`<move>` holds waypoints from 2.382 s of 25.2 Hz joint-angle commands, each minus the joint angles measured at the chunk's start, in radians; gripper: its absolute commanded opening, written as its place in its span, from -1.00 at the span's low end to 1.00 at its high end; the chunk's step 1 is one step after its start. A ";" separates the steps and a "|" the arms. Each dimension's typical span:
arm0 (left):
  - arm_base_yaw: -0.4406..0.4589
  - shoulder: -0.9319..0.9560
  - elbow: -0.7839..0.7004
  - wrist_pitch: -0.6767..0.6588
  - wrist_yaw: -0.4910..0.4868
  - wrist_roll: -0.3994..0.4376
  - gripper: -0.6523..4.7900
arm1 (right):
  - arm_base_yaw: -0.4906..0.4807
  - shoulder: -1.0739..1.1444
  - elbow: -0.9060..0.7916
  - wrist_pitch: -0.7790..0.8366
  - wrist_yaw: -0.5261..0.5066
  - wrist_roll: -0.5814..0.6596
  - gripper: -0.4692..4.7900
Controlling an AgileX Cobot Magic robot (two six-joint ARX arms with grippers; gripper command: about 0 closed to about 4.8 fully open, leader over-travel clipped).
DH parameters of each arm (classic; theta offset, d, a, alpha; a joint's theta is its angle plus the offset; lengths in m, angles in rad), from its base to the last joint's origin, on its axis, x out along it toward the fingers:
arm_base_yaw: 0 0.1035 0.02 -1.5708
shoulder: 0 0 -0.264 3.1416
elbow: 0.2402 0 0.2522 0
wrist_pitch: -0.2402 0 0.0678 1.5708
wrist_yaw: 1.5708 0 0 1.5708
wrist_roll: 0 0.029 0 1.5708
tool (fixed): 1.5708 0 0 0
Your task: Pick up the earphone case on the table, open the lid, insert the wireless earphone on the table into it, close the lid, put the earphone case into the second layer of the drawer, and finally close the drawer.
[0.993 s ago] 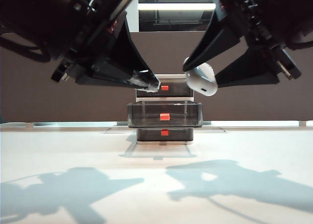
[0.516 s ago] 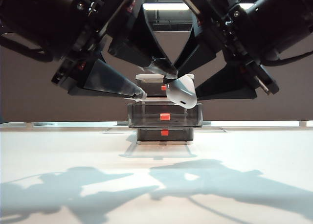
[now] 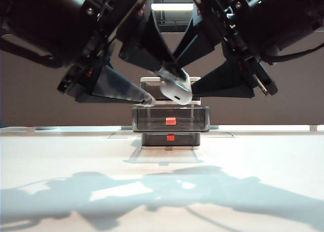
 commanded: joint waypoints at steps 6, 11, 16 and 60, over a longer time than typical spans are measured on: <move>-0.001 0.029 0.001 0.067 0.003 -0.018 0.39 | 0.031 -0.003 0.003 0.023 0.013 0.001 -0.26; 0.000 0.031 0.001 0.092 0.003 -0.018 0.38 | 0.032 -0.003 0.003 0.001 0.002 0.001 -0.26; 0.000 0.031 0.001 0.107 0.003 -0.017 0.35 | 0.039 -0.003 0.003 0.000 -0.017 0.001 -0.26; 0.000 0.031 0.001 0.107 0.003 0.010 -0.78 | 0.042 -0.006 0.004 -0.022 -0.122 0.045 0.50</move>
